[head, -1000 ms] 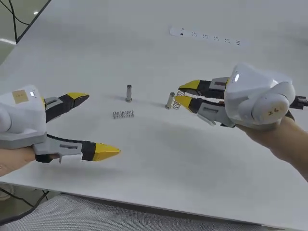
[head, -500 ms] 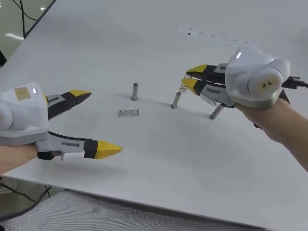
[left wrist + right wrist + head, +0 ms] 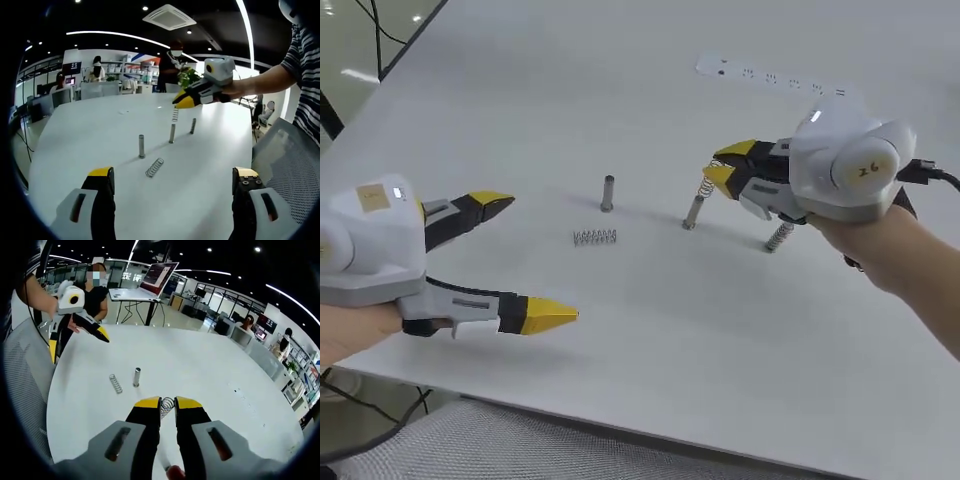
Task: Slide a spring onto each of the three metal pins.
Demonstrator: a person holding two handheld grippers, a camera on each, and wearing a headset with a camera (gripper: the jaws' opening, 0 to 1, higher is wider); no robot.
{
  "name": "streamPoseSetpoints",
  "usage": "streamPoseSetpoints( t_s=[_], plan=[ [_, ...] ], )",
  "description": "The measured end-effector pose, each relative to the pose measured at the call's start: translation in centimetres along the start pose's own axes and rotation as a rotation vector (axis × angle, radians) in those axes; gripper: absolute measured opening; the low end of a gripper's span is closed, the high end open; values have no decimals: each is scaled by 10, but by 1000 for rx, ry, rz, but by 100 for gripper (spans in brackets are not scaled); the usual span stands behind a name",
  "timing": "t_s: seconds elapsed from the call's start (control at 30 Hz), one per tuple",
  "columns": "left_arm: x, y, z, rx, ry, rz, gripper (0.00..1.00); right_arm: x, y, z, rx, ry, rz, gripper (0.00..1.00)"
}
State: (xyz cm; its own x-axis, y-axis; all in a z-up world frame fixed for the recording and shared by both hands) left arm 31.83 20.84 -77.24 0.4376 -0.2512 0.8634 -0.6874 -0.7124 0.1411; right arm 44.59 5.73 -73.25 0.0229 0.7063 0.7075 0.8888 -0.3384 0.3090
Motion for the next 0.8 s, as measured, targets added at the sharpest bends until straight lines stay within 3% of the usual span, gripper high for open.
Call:
streamPoseSetpoints(
  t_s=[0.8],
  plan=[
    [3, -2, 2, -3, -7, -14, 96, -13, -4, 14, 26, -40, -5, 12]
  ],
)
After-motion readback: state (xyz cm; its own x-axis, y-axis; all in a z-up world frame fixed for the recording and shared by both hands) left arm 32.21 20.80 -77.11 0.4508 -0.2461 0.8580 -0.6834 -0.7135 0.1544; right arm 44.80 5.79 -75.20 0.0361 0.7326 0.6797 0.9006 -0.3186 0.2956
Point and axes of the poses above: the centre of the closed fingertips' face, and the gripper's own axes: z roughly forward along the fingers, y roughly to its right, x roughly out of its top, the point moved 2 cm from there along -z, roughly backward along the fingers, and after that the axes turned 9 degrees about -y, right-handed, at the moved point
